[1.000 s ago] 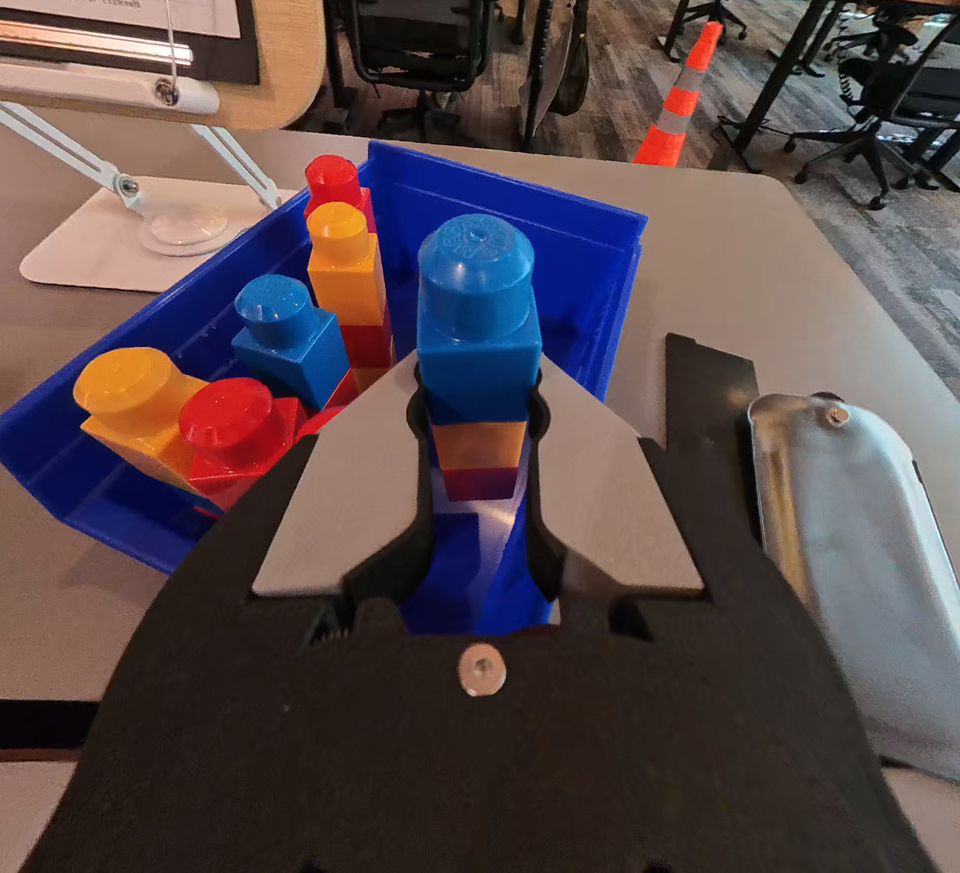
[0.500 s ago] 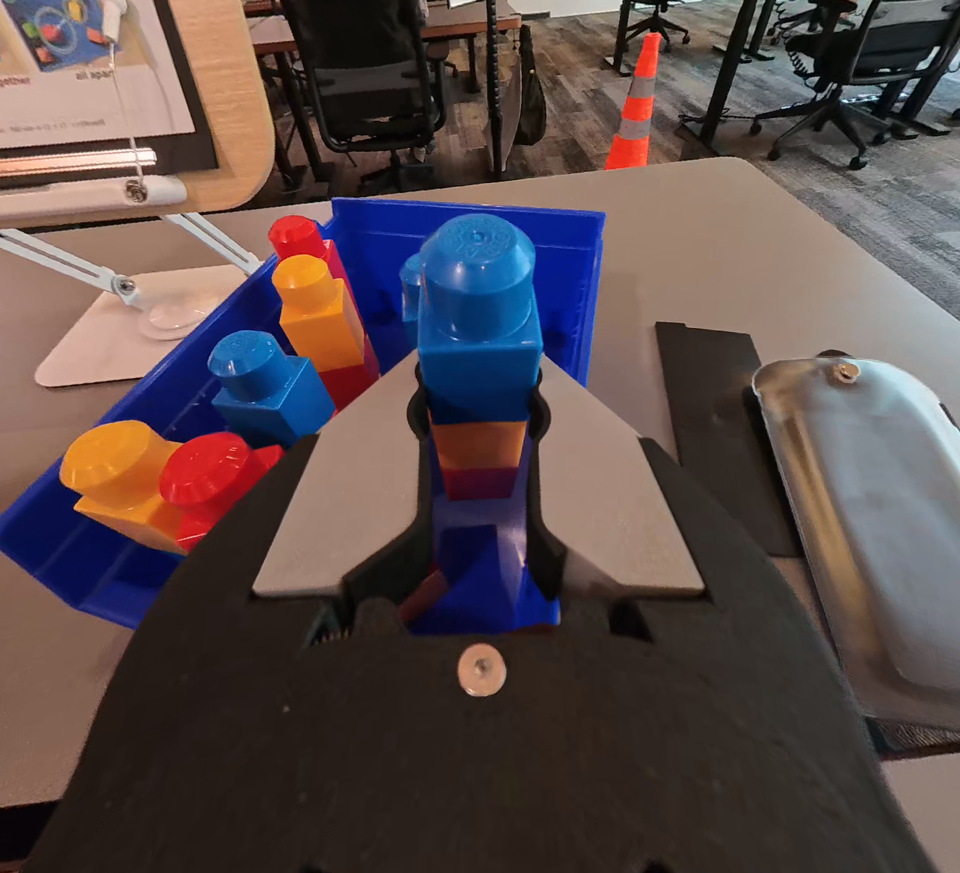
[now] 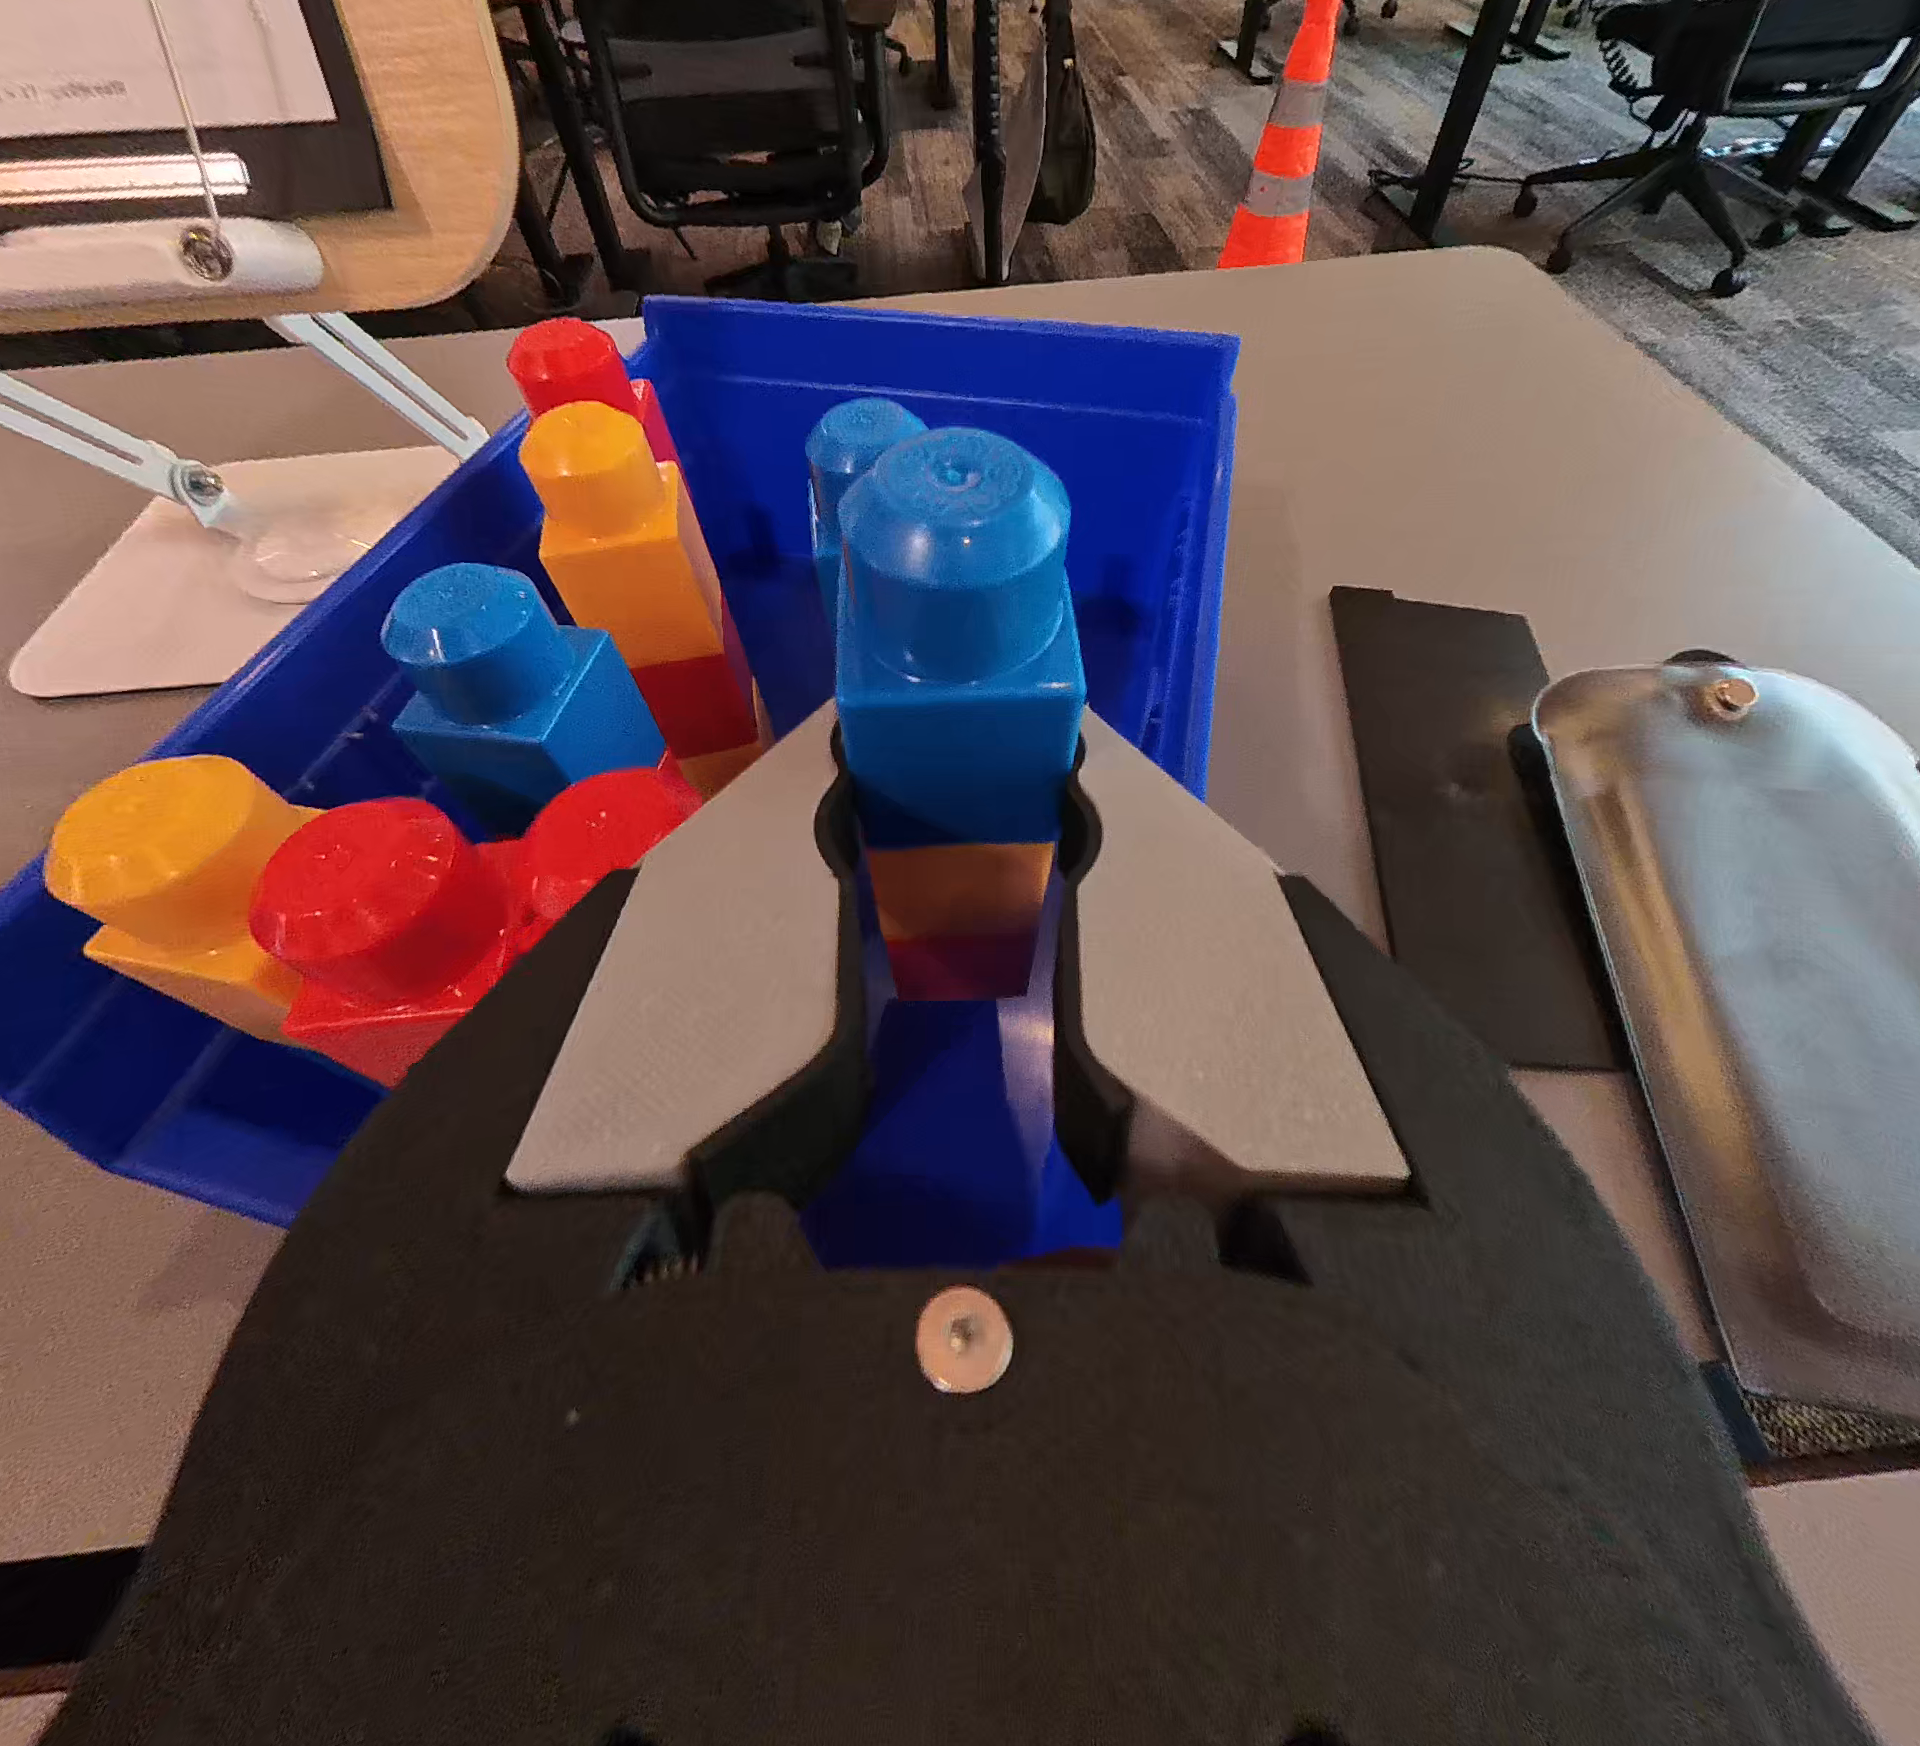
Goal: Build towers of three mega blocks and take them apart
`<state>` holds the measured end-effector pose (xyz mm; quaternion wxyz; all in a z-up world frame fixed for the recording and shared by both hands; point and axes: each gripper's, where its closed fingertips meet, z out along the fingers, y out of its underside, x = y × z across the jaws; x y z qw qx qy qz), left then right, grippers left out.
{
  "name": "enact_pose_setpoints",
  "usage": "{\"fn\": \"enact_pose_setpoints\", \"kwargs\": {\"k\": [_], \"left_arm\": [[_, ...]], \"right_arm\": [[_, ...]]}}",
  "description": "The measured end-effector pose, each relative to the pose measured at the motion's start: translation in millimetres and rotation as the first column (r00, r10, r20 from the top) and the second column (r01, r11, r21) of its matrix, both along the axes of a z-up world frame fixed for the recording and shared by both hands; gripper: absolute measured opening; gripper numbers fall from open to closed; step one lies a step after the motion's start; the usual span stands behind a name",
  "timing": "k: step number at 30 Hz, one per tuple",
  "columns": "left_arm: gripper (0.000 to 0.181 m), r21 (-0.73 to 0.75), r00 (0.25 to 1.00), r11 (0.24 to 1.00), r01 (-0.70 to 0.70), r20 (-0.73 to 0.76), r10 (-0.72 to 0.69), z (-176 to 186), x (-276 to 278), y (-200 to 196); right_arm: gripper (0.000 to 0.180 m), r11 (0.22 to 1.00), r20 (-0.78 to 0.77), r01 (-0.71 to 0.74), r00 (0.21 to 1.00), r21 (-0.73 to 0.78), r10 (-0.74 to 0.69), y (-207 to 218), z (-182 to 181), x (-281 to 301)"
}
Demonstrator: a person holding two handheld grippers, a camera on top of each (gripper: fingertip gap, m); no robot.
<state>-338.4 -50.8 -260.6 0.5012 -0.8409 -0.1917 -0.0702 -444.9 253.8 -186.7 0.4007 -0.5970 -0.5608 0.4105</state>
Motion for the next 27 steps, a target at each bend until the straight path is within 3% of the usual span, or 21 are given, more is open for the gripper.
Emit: {"fn": "enact_pose_setpoints", "kwargs": {"k": [10,22,27], "left_arm": [[0.048,0.0,1.0,1.0,0.0,0.0,0.0,0,0,0],[0.048,0.0,1.0,1.0,0.004,-0.001,-0.004,1,1,1],[0.048,-0.004,1.0,1.0,0.007,0.001,-0.007,0,2,1]], "right_arm": [[0.034,0.999,0.002,0.011,1.0,0.05,-0.011,-3,-4,4],[0.034,0.999,0.033,0.018,0.999,-0.028,-0.017,-1,-12,6],[0.034,0.986,0.057,0.046,0.997,0.162,-0.056,0,-19,5]]}}
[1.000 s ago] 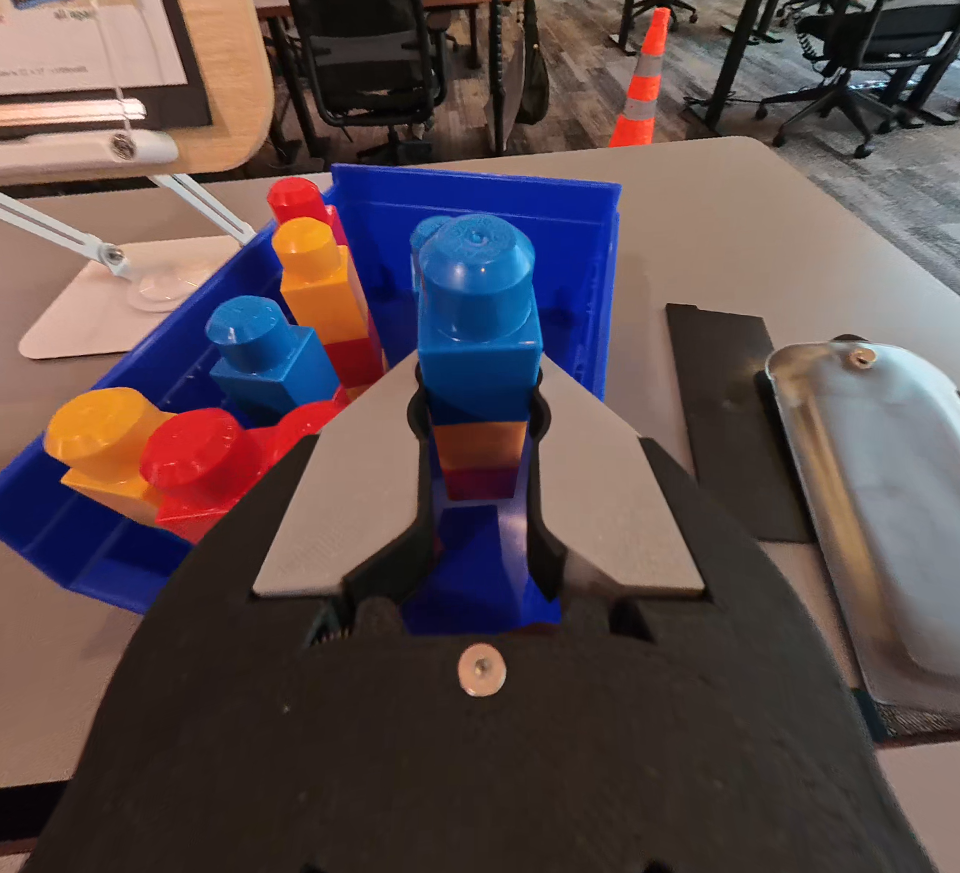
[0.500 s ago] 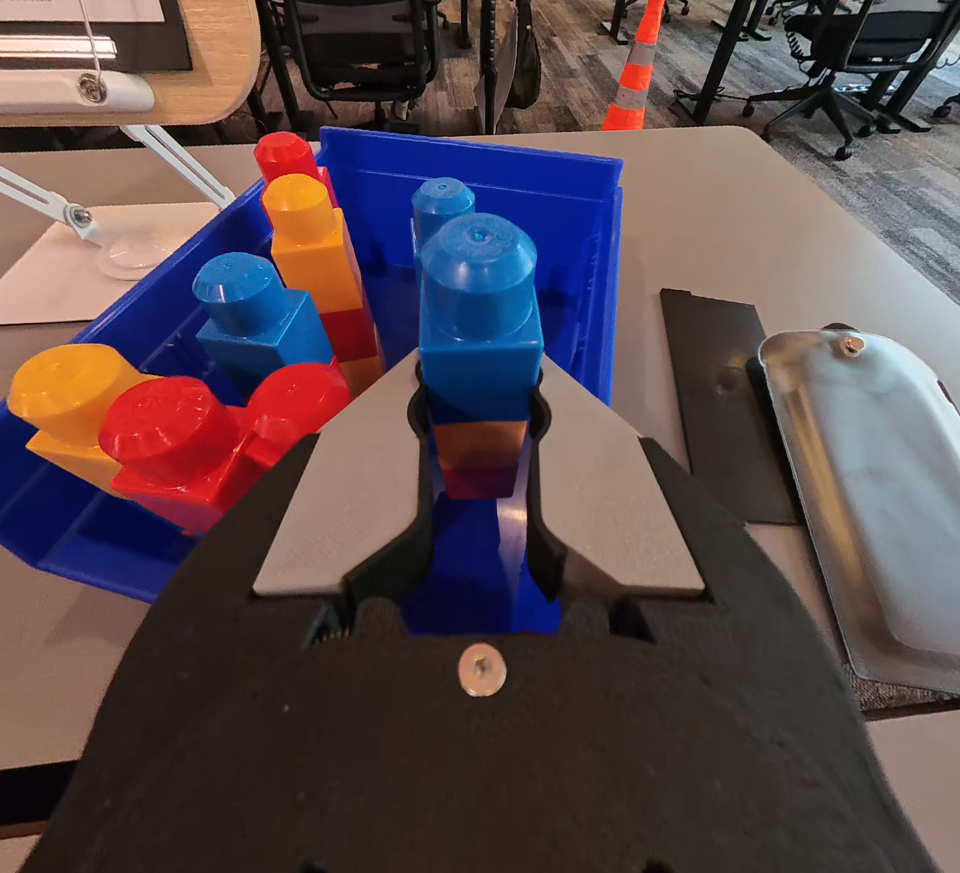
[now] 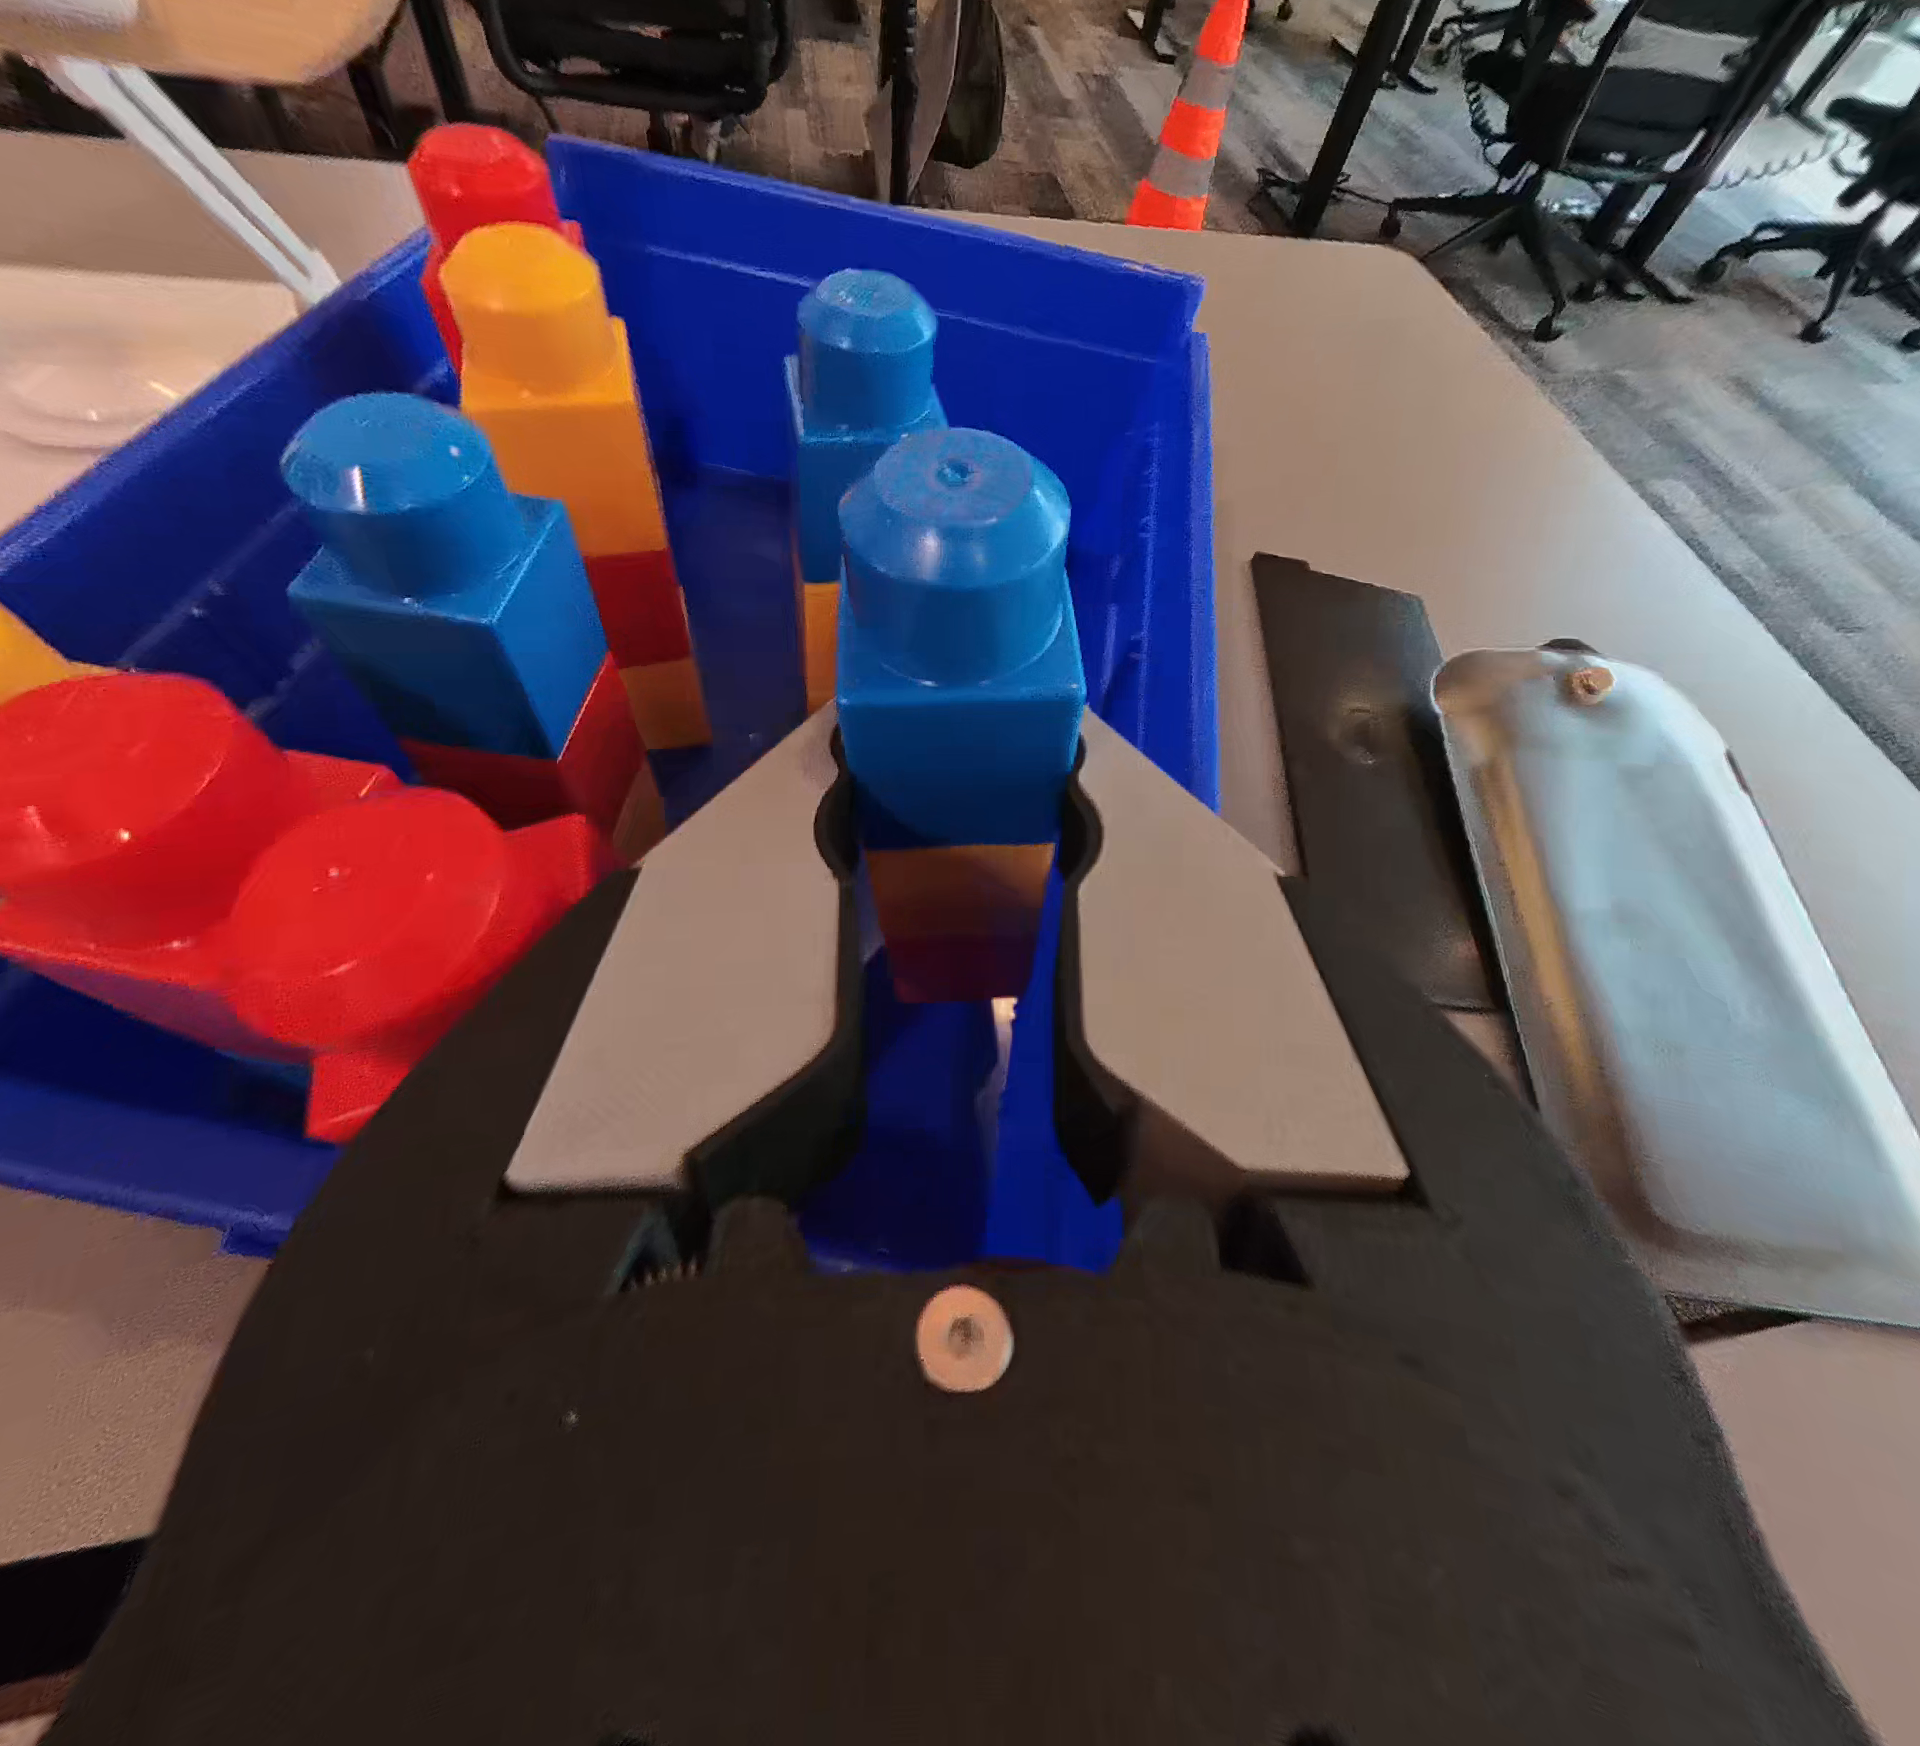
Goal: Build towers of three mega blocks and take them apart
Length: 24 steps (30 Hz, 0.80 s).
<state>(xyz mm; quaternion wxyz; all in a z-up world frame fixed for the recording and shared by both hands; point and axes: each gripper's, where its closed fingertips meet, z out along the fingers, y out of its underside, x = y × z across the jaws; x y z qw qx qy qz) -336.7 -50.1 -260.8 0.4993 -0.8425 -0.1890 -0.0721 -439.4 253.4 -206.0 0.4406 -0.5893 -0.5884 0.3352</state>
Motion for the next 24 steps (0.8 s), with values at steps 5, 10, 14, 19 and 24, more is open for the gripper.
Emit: {"fn": "enact_pose_setpoints", "kwargs": {"k": [5,10,14,19,24], "left_arm": [[0.048,0.006,1.0,1.0,-0.003,-0.001,0.003,1,-1,0],[0.048,-0.003,1.0,1.0,0.001,-0.001,-0.001,0,0,0],[0.048,-0.003,1.0,1.0,0.0,-0.002,0.0,-1,0,0],[0.048,-0.008,1.0,1.0,0.002,0.0,-0.002,-2,0,0],[0.048,-0.01,1.0,1.0,0.001,0.003,-0.001,-3,0,0]], "right_arm": [[0.034,0.999,0.007,-0.006,1.0,-0.052,0.007,-4,-10,-2],[0.034,0.997,0.022,-0.006,1.0,-0.073,0.008,-4,-20,-2],[0.039,0.994,-0.01,-0.019,1.0,-0.107,0.018,-7,-20,-1],[0.049,0.997,-0.053,-0.002,0.999,-0.074,-0.002,-3,-11,0],[0.06,0.999,-0.122,0.003,0.993,-0.041,-0.008,-3,9,3]]}}
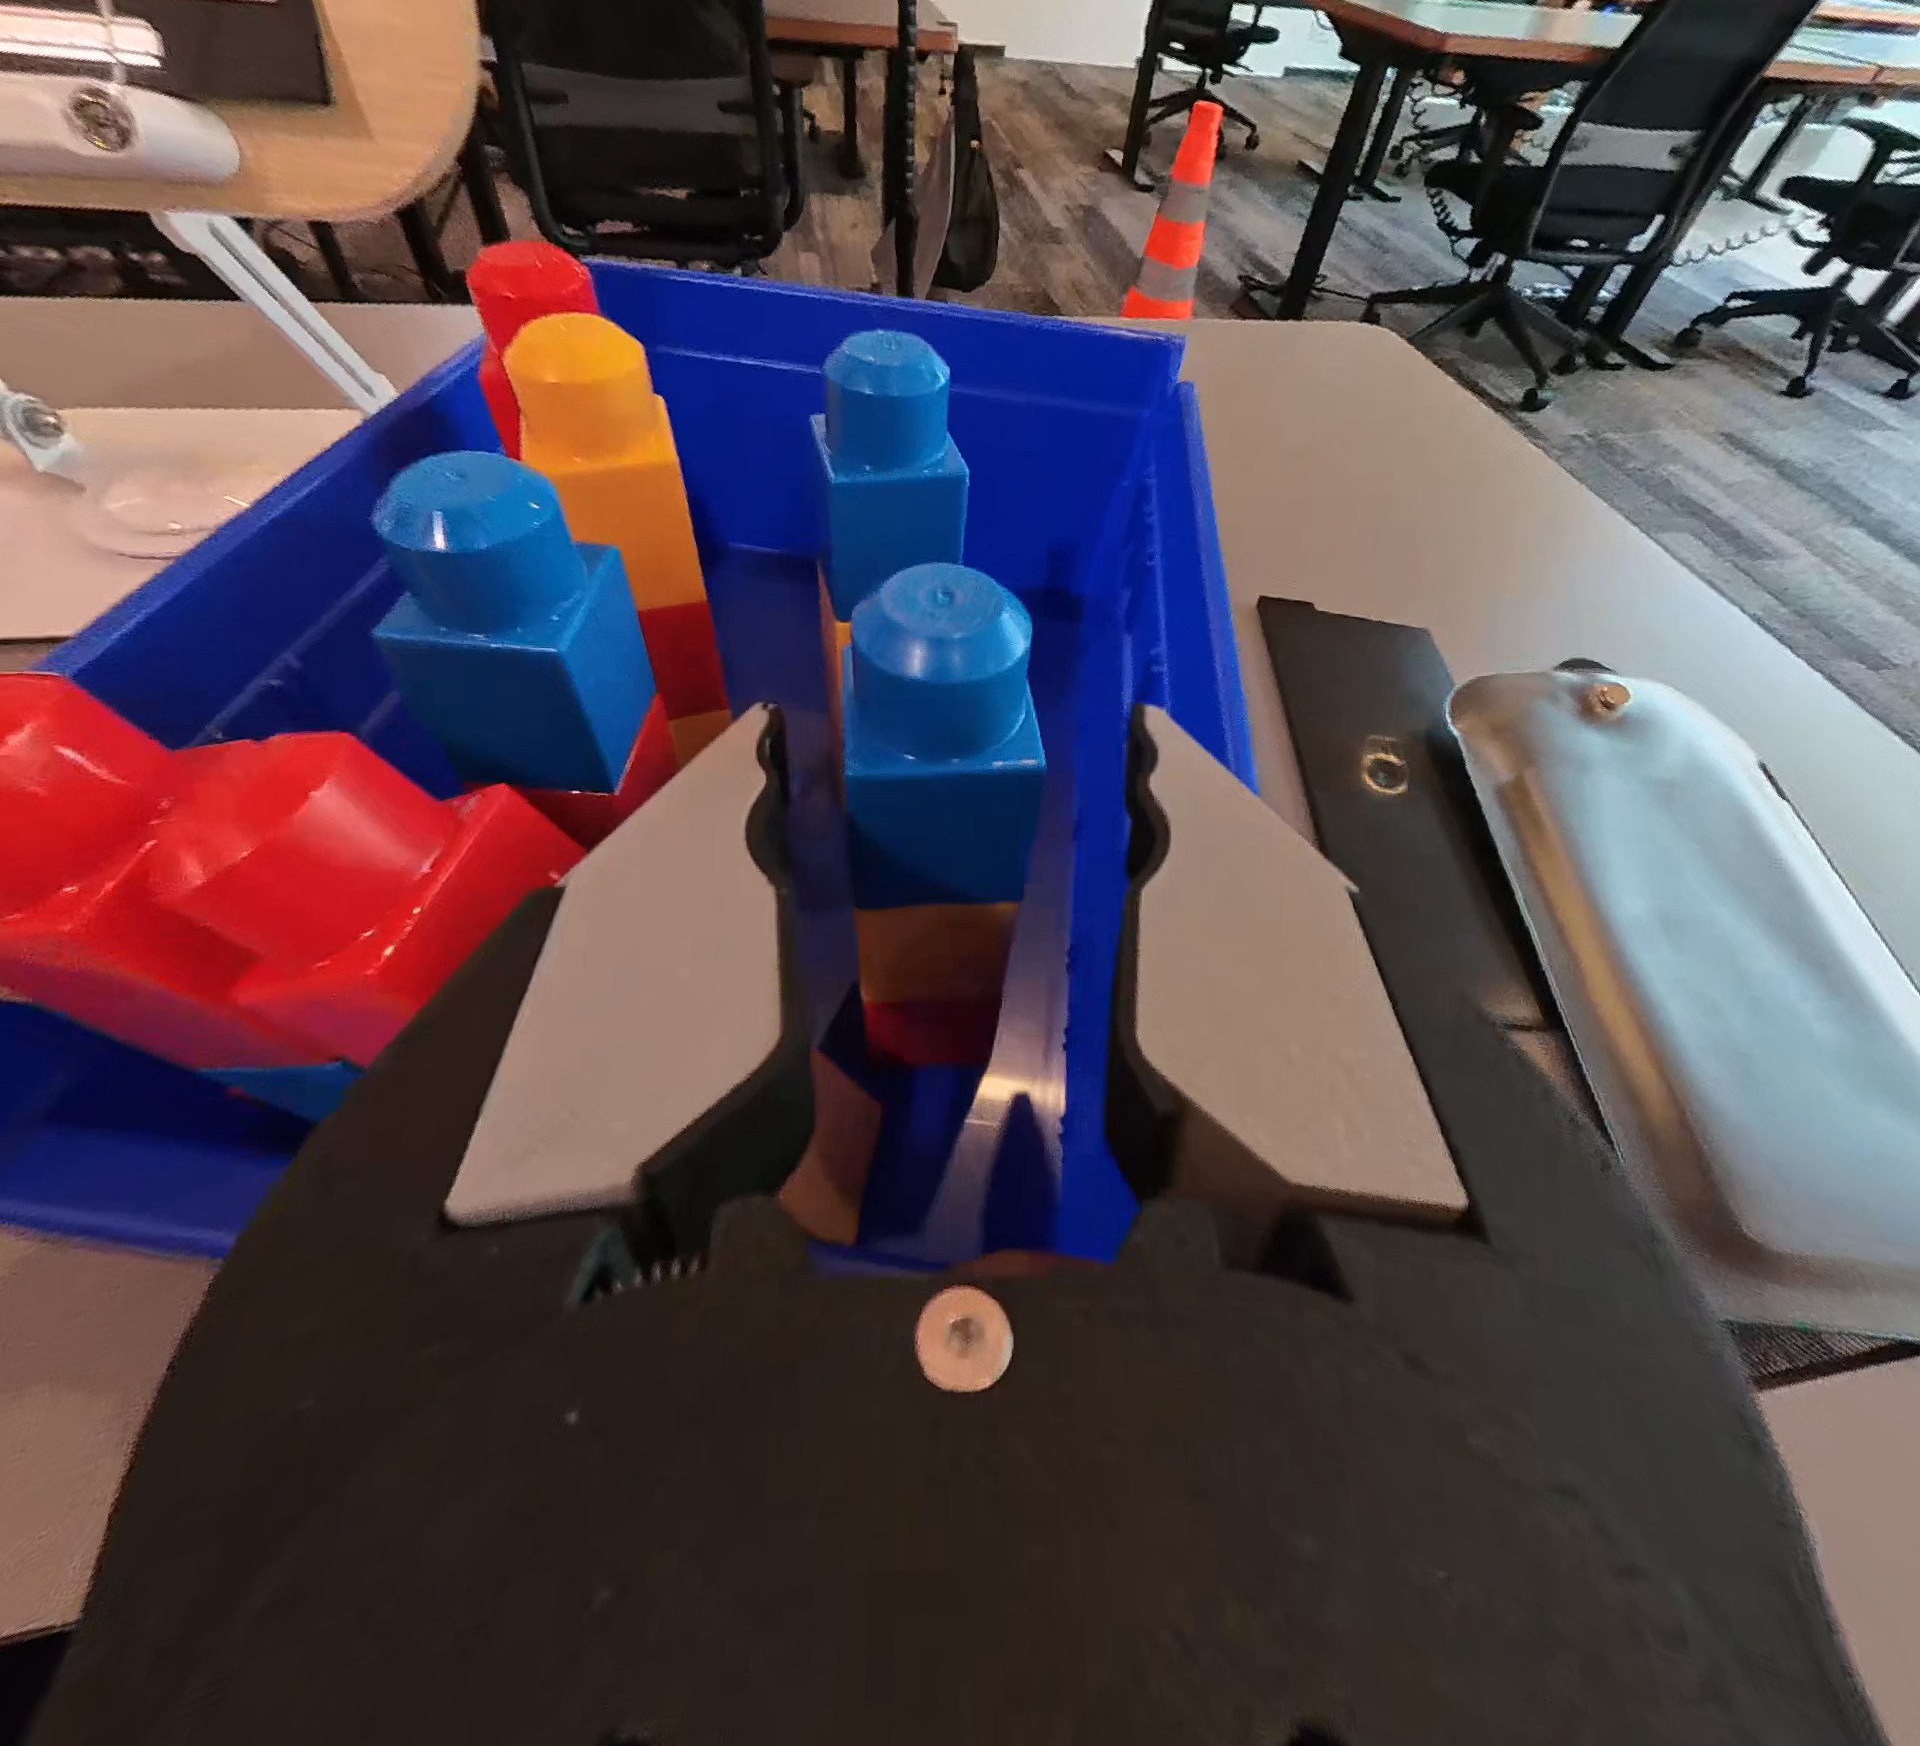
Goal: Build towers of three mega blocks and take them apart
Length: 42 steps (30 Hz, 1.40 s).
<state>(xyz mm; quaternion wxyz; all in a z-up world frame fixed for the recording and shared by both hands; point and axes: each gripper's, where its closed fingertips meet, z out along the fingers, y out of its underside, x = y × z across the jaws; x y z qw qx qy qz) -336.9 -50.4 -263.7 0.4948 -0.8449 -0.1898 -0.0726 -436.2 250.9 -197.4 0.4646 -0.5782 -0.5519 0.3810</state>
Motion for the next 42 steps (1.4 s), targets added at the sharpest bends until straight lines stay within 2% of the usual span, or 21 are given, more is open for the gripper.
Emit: {"fn": "enact_pose_setpoints", "kwargs": {"k": [9,13,17,20,23,25,26,29,34,42], "left_arm": [[0.048,-0.003,1.0,1.0,0.002,0.0,-0.002,-1,0,0],[0.048,-0.01,1.0,1.0,0.004,0.0,-0.004,-3,1,0],[0.048,-0.012,1.0,1.0,0.003,0.002,-0.003,-3,1,0],[0.048,-0.014,1.0,1.0,0.003,0.003,-0.003,-4,1,0],[0.048,-0.014,1.0,1.0,0.006,0.002,-0.006,-4,1,1],[0.048,-0.013,1.0,1.0,0.006,0.001,-0.006,-4,1,0],[0.047,-0.012,1.0,1.0,0.006,0.001,-0.006,-3,1,0],[0.047,-0.007,1.0,1.0,0.007,-0.001,-0.007,-1,1,0],[0.048,-0.011,1.0,1.0,0.011,0.002,-0.011,-2,3,1],[0.048,-0.017,1.0,1.0,0.012,0.007,-0.012,-4,2,0]], "right_arm": [[0.062,0.999,-0.124,-0.05,0.991,-0.006,0.049,-8,29,22],[0.063,0.99,-0.136,-0.127,0.982,0.054,0.133,-32,39,32],[0.062,0.962,-0.098,-0.232,0.964,0.142,0.247,-74,42,38],[0.047,0.926,-0.067,-0.294,0.946,0.237,0.318,-105,46,40],[0.028,0.908,-0.053,-0.286,0.947,0.307,0.316,-117,55,36],[0.003,0.905,-0.024,-0.293,0.949,0.309,0.315,-119,55,30],[0.0,0.907,-0.007,-0.306,0.947,0.29,0.322,-120,53,27],[0.0,0.902,-0.002,-0.359,0.929,0.241,0.37,-133,52,24],[0.0,0.894,0.047,-0.349,0.936,0.281,0.35,-136,41,19],[0.0,0.91,0.059,-0.313,0.949,0.271,0.309,-112,37,15]]}}
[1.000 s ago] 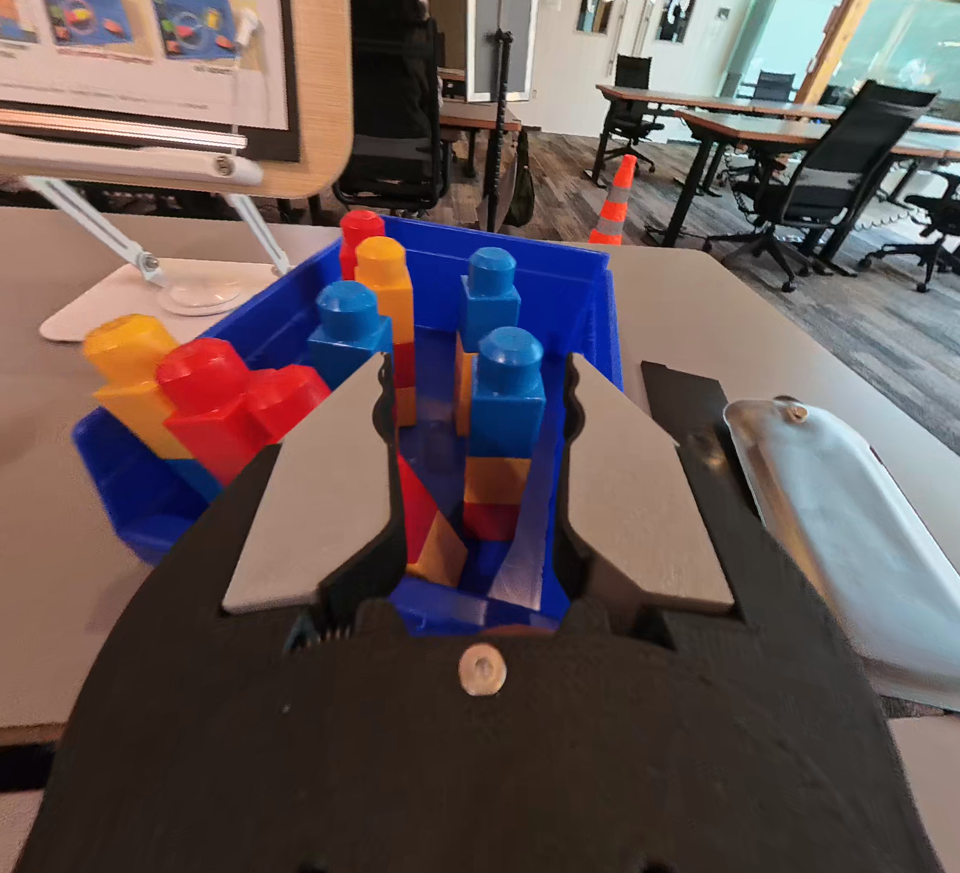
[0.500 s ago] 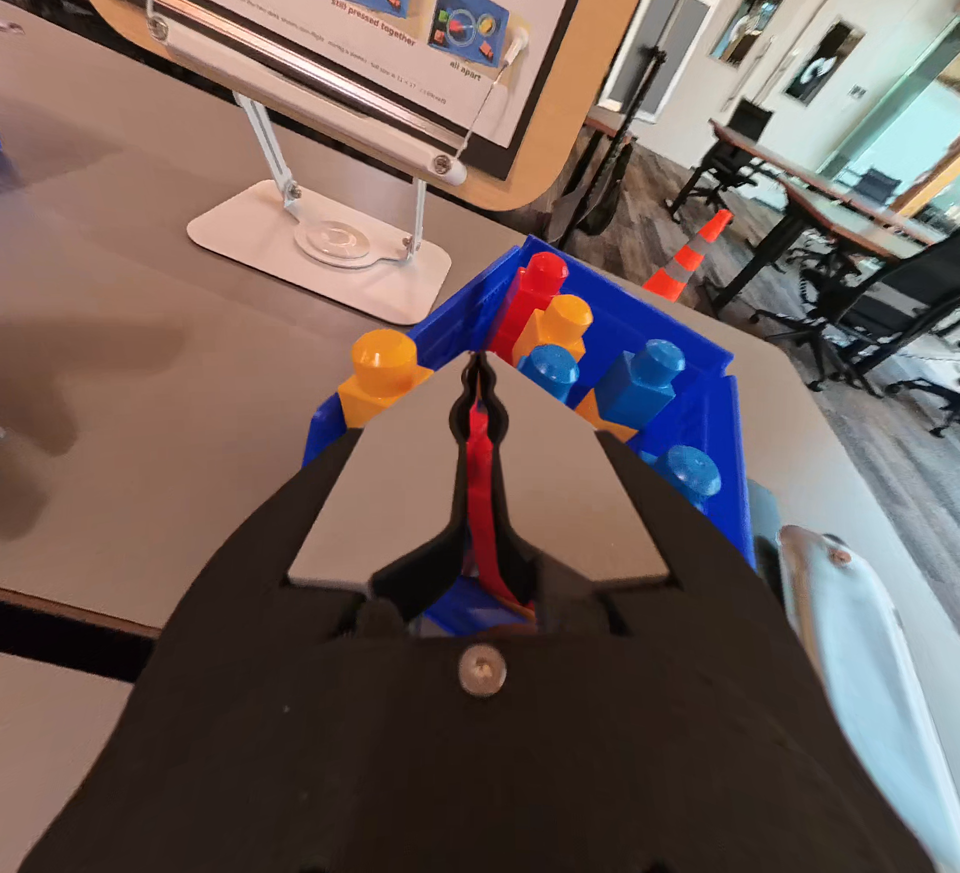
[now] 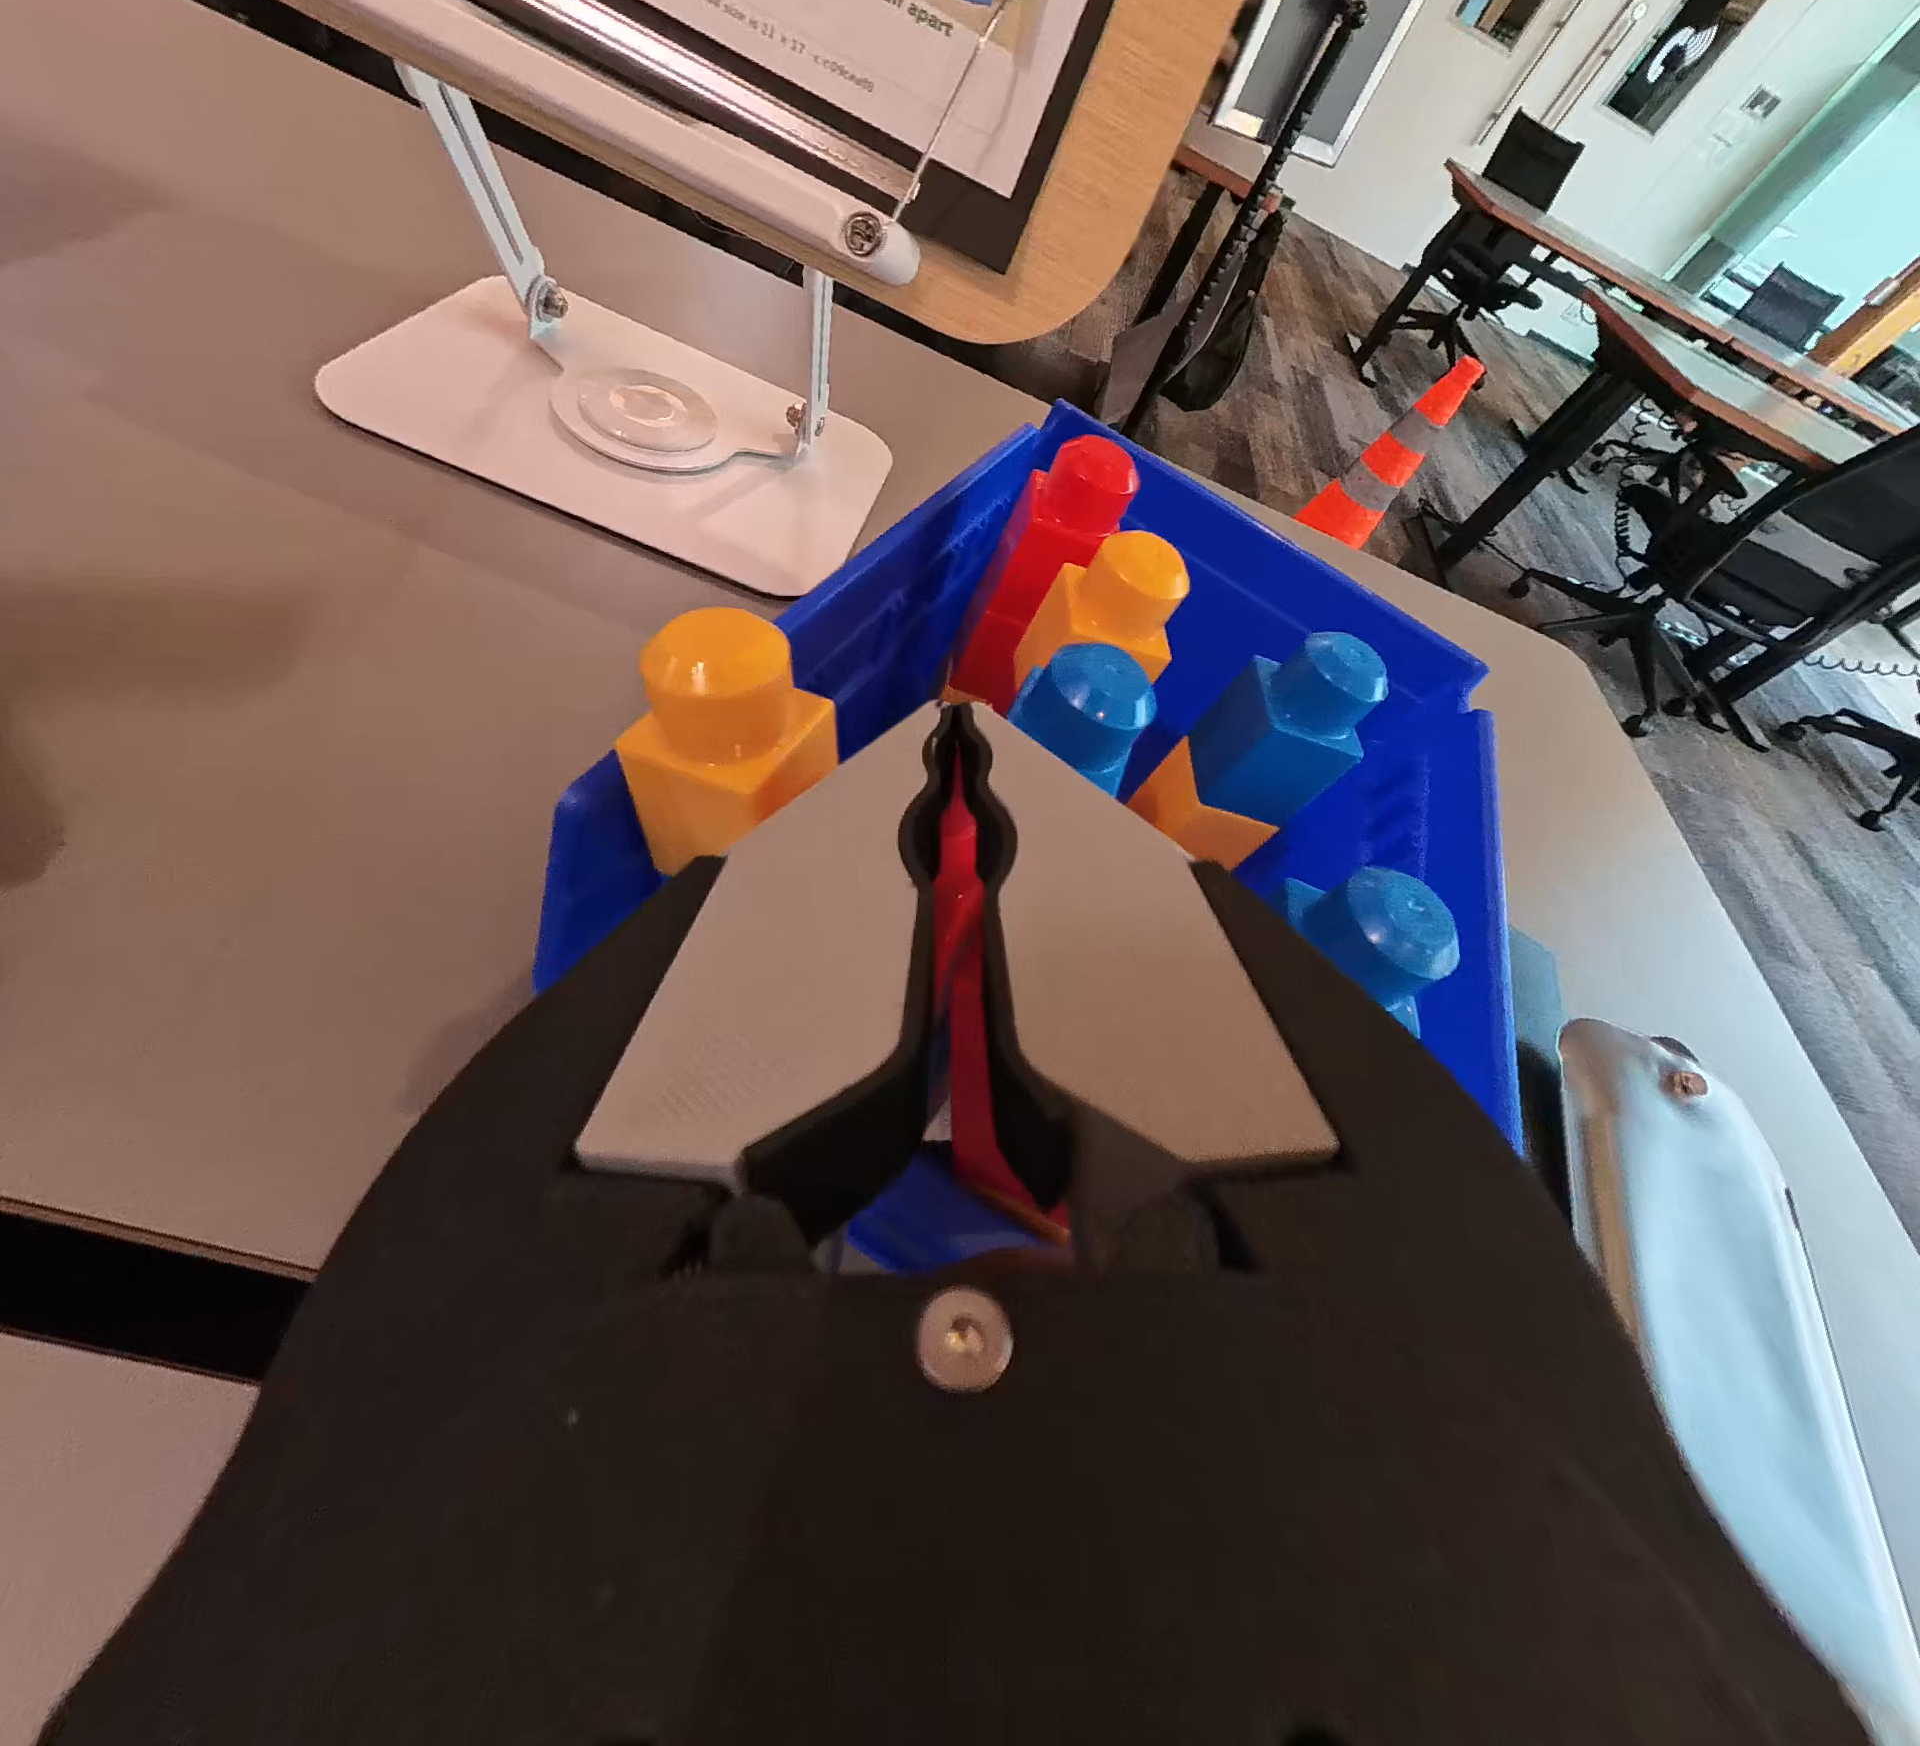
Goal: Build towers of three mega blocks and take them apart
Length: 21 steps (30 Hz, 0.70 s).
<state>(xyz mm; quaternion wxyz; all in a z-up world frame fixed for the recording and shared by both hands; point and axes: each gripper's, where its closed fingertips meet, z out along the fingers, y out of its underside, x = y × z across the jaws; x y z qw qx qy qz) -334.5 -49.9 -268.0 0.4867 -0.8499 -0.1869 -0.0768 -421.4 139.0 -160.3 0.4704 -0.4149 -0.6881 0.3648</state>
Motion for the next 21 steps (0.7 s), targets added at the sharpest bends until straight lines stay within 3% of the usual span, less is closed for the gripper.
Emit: {"fn": "enact_pose_setpoints", "kwargs": {"k": [21], "left_arm": [[0.048,-0.017,1.0,1.0,0.003,0.008,-0.003,-6,0,-1]], "right_arm": [[0.002,0.992,-0.039,0.025,0.999,-0.123,-0.03,44,17,8]]}}
